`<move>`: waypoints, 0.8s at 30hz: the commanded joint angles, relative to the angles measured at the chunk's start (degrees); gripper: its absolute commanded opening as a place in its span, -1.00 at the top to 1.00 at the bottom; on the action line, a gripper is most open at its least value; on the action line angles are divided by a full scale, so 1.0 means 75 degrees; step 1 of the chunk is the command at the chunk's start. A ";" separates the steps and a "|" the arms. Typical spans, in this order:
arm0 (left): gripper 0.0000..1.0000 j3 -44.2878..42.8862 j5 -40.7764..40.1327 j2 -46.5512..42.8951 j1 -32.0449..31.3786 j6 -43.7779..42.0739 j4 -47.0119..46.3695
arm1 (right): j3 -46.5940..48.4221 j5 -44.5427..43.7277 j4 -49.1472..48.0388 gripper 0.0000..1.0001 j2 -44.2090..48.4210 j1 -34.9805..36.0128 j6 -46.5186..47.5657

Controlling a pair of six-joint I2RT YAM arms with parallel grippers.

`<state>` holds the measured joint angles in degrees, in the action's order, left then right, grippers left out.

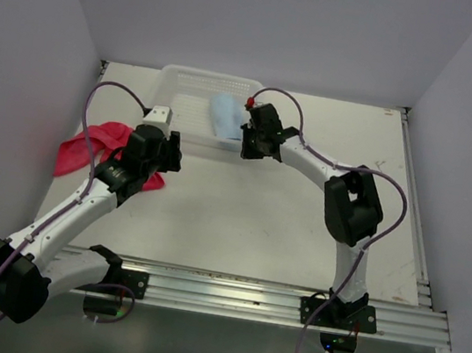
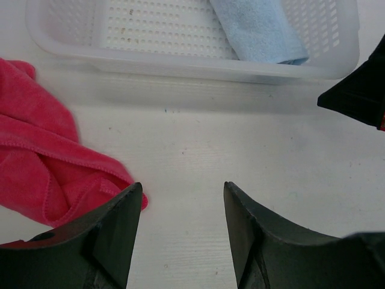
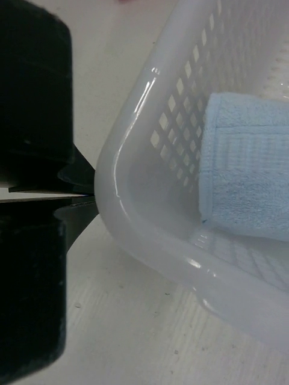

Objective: Roll the towels
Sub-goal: Move the towel to the center of the board

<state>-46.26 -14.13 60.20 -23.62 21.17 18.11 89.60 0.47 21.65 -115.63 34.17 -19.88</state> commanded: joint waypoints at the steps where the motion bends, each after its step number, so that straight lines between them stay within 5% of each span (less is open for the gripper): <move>1: -0.22 -0.0137 -0.0026 0.0023 0.0090 -0.0197 -0.0153 | 0.0976 0.0136 -0.0027 0.95 -0.0425 -0.0010 -0.0021; 16: -0.22 -0.0137 0.0161 0.0129 0.0254 -0.0197 -0.0165 | 0.4458 0.0605 0.0019 0.77 -0.2933 -0.0009 -0.0982; 24: -0.22 -0.0195 0.0045 -0.0011 0.0324 -0.0162 -0.0153 | 0.2516 0.1003 -0.0753 0.64 -0.1354 0.0154 -0.0584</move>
<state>-46.26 -13.54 61.08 -22.09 21.19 18.11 112.27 5.45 19.18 -133.95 34.39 -25.32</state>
